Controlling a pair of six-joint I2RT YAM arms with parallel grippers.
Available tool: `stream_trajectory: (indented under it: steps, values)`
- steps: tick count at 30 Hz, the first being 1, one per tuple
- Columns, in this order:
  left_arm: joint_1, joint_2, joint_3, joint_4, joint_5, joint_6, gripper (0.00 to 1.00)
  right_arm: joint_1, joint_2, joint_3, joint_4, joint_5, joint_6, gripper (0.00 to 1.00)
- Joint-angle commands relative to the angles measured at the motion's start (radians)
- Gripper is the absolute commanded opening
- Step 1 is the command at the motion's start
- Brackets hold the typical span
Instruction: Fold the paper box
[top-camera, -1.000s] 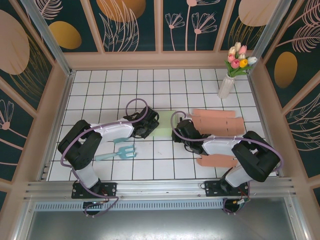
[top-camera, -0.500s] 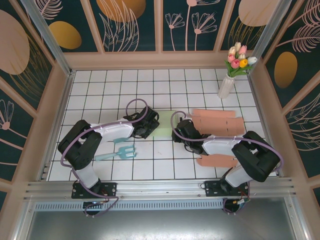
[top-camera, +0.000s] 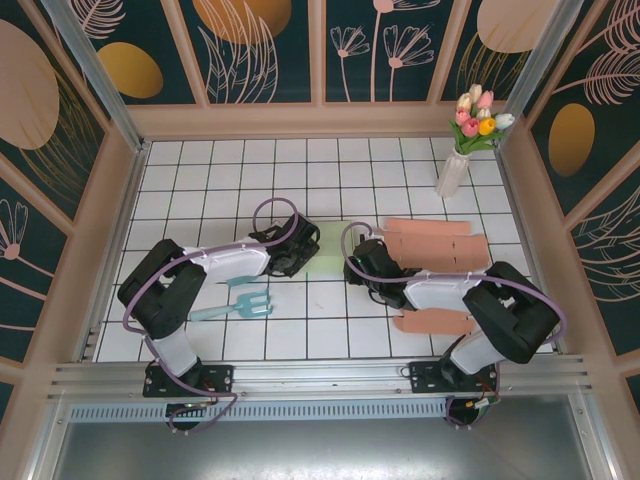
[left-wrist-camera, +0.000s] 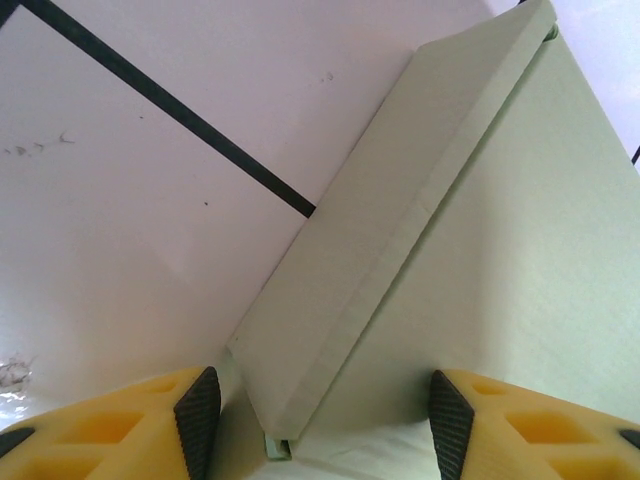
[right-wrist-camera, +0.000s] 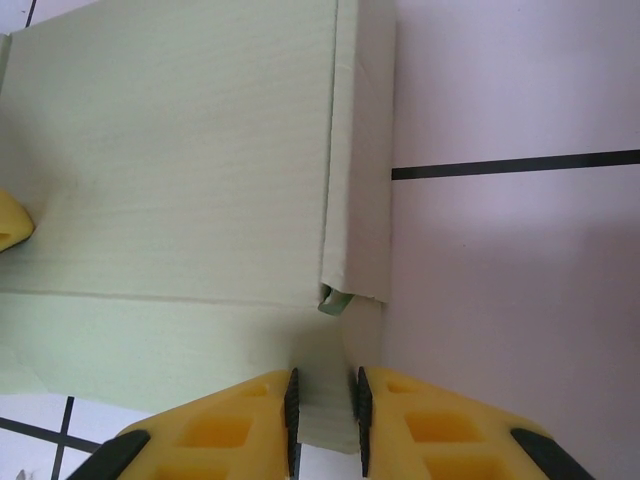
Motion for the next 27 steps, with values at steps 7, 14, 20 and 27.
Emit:
stream_trajectory:
  steps: [7, 14, 20, 27]
  values:
    - [-0.010, 0.033, -0.016, -0.111, -0.050, 0.006, 0.59, 0.005, 0.076, -0.009, 0.060, 0.024, -0.005, 0.24]
    - [-0.008, 0.059, -0.016, -0.128, -0.082, 0.017, 0.59, 0.003, 0.073, -0.053, 0.132, 0.070, -0.003, 0.25]
    - [-0.003, 0.072, 0.006, -0.138, -0.098, 0.023, 0.59, 0.002, 0.073, -0.059, 0.141, 0.087, -0.007, 0.26]
    - [-0.003, 0.054, 0.023, -0.168, -0.135, 0.018, 0.59, 0.007, 0.032, -0.057, 0.128, 0.060, 0.018, 0.27]
